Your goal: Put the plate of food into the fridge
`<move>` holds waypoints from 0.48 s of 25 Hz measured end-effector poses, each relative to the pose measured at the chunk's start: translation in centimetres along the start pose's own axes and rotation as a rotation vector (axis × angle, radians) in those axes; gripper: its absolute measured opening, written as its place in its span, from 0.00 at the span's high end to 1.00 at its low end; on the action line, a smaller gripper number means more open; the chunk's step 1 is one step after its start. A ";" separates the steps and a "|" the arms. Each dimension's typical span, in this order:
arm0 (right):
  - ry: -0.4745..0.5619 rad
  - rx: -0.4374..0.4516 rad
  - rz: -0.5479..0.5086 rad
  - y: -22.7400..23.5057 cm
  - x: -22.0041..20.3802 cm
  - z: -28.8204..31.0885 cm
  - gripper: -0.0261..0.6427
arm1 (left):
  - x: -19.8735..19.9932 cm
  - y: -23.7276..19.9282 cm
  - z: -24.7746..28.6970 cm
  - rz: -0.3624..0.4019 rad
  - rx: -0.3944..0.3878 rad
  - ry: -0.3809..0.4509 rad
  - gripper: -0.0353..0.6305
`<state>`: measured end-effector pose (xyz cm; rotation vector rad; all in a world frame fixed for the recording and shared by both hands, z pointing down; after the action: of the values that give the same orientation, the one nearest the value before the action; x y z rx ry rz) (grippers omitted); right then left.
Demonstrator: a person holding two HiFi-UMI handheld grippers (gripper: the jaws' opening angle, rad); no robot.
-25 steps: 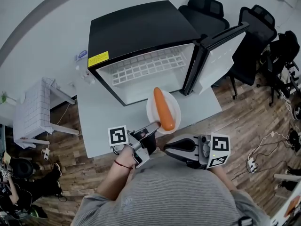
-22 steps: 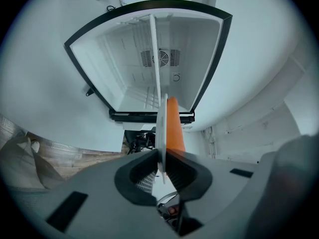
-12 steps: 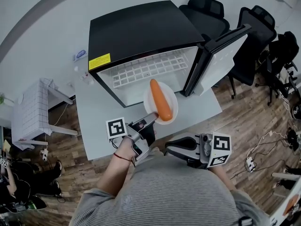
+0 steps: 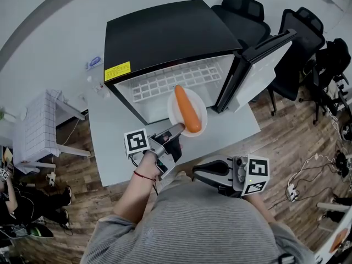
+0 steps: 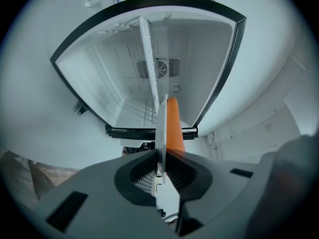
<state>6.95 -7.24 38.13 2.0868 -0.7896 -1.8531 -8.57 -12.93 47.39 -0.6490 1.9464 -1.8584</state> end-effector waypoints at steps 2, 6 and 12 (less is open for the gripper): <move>-0.001 0.001 0.002 0.1 0.0 0.0 0.94 | 0.1 -0.1 0.1 0.002 0.005 0.001 0.88; -0.001 -0.002 0.004 0.2 0.0 0.0 0.94 | 0.3 -0.2 0.4 -0.005 0.008 0.005 0.88; 0.004 -0.012 0.006 0.4 0.2 -0.4 0.94 | 1.2 -0.9 1.1 -0.002 0.024 0.031 0.88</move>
<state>7.26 -7.77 38.26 2.0777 -0.7809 -1.8452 -8.90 -14.49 48.30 -0.6190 1.9398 -1.9009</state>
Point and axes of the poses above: the fingertips, and each gripper's own axes: z forward along the fingers, y to its right, x out of its top, the point moved 6 cm from there along -z, backward along the fingers, and after that the axes turned 6 degrees about -x, right-handed, at the moved point
